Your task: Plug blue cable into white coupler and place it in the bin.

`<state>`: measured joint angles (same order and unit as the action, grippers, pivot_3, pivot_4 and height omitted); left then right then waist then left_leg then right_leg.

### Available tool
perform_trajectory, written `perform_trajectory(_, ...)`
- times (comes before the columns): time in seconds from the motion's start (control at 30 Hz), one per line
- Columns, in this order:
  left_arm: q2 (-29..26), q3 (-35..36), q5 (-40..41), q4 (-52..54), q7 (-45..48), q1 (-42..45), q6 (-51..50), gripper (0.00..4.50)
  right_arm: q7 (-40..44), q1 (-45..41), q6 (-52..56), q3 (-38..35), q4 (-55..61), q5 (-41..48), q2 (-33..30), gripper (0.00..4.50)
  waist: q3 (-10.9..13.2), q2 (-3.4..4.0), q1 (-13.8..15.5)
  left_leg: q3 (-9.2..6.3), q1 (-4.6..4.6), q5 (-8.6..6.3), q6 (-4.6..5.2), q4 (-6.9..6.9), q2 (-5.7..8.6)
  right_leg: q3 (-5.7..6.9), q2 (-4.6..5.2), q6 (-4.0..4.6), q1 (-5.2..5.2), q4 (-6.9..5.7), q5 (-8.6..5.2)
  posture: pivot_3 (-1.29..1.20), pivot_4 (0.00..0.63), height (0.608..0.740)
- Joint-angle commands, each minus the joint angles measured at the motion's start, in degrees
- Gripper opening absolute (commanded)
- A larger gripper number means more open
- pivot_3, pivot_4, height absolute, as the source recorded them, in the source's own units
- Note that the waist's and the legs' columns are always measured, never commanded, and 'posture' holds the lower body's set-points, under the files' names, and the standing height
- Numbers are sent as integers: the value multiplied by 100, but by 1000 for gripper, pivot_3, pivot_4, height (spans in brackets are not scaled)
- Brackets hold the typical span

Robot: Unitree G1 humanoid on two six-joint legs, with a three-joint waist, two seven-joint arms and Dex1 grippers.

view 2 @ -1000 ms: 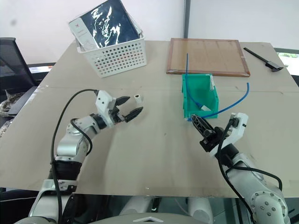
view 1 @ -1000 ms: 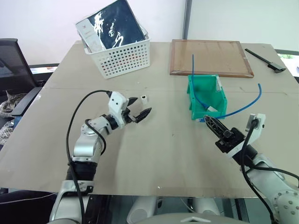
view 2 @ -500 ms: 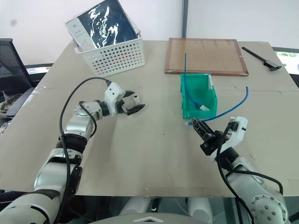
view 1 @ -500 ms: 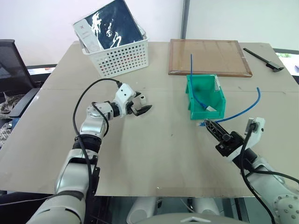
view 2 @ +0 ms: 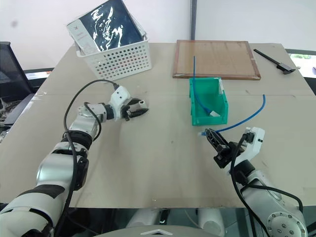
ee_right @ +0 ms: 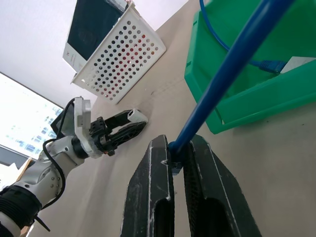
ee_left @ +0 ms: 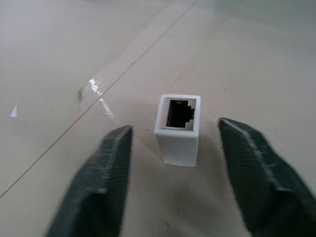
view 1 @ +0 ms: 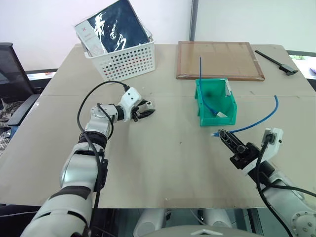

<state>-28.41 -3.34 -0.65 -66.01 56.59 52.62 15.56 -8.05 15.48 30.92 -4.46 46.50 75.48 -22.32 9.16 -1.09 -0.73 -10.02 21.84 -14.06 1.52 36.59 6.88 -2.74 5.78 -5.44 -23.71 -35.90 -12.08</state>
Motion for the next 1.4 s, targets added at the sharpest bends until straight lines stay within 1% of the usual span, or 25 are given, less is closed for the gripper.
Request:
perform_trajectory(0.03,19,106,46,-88,164,176,147,828,-16,34,-119,-86,299,15,-43,0,0,-1,-2,0,0,0,0,0,0,0,0,0,0,0,0,0,150,740)
perform_trajectory(0.07,23,110,37,-114,196,190,170,437,-23,37,-120,-84,304,9,-44,0,0,-1,-3,0,0,0,0,0,0,0,0,0,0,0,0,0,150,740)
perform_trajectory(0.1,30,119,42,-121,277,199,197,344,-23,54,-123,-92,313,-1,-52,0,0,-1,-5,0,0,0,0,0,0,0,0,0,0,0,0,0,150,740)
perform_trajectory(0.17,78,209,196,-29,619,219,166,357,-20,59,-124,-110,324,-23,-73,0,0,-1,-5,0,0,0,0,0,0,0,0,0,0,-1,0,0,150,740)
perform_trajectory(0.23,176,269,451,278,1232,178,-27,357,46,23,-104,-152,343,-105,-172,0,0,0,-5,0,0,0,0,0,0,0,0,0,0,-1,0,0,150,740)
perform_trajectory(0.3,294,198,618,721,1737,56,-369,357,173,-45,-80,-226,345,-221,-341,0,0,-1,3,-1,4,0,0,4,1,3,0,0,0,-1,0,0,150,740)
perform_trajectory(0.4,462,-18,687,1468,2079,-216,-843,357,324,-279,3,-307,283,-331,-650,0,0,0,-12,-4,8,0,0,19,2,7,0,-1,2,-3,1,0,150,740)
perform_trajectory(0.5,648,-281,630,2360,2091,-572,-1147,357,714,-789,259,-232,112,-507,-1178,0,0,0,-37,1,4,0,1,20,1,0,0,-2,4,-6,1,0,150,740)
perform_trajectory(0.6,728,-477,602,3044,2038,-841,-1372,357,1055,-1344,508,-74,-124,-650,-1547,0,1,-2,-29,-3,5,0,1,22,-2,4,-3,-2,5,-6,1,0,150,740)
perform_trajectory(0.7,766,-756,509,3616,1997,-1109,-1436,357,1519,-2103,812,203,-516,-932,-1823,0,1,-2,-24,-1,6,0,1,23,-4,4,-3,-2,5,-6,2,0,150,740)
perform_trajectory(0.77,785,-996,396,3916,1997,-1302,-1304,357,1966,-2735,1006,535,-897,-1290,-1951,0,0,-1,-22,1,5,0,1,25,-3,2,-3,-2,6,-4,2,0,150,740)
perform_trajectory(0.83,836,-1109,360,4010,1914,-1378,-1271,357,2394,-3246,1121,917,-1269,-1767,-2004,0,0,-1,-6,3,6,0,1,25,-3,1,-1,-2,7,-4,2,0,150,740)
perform_trajectory(0.9,846,-1175,347,3981,1860,-1383,-1240,357,2697,-3546,1150,1180,-1551,-2158,-1976,0,1,-2,11,-1,9,0,0,26,-3,5,-2,-1,4,-3,2,0,150,740)
perform_trajectory(1.07,817,-1404,42,3524,1691,-1377,-848,357,3641,-4234,1081,1958,-2263,-3158,-1870,0,1,-2,8,1,18,7,-13,31,2,7,4,-1,-3,-3,3,0,150,740)
perform_trajectory(1.4,819,-1550,-60,3349,1617,-1447,-630,357,4647,-4672,1061,2305,-2869,-4145,-1521,0,-2,-1,10,-5,15,1,-2,43,2,10,4,-5,4,-6,5,0,150,740)
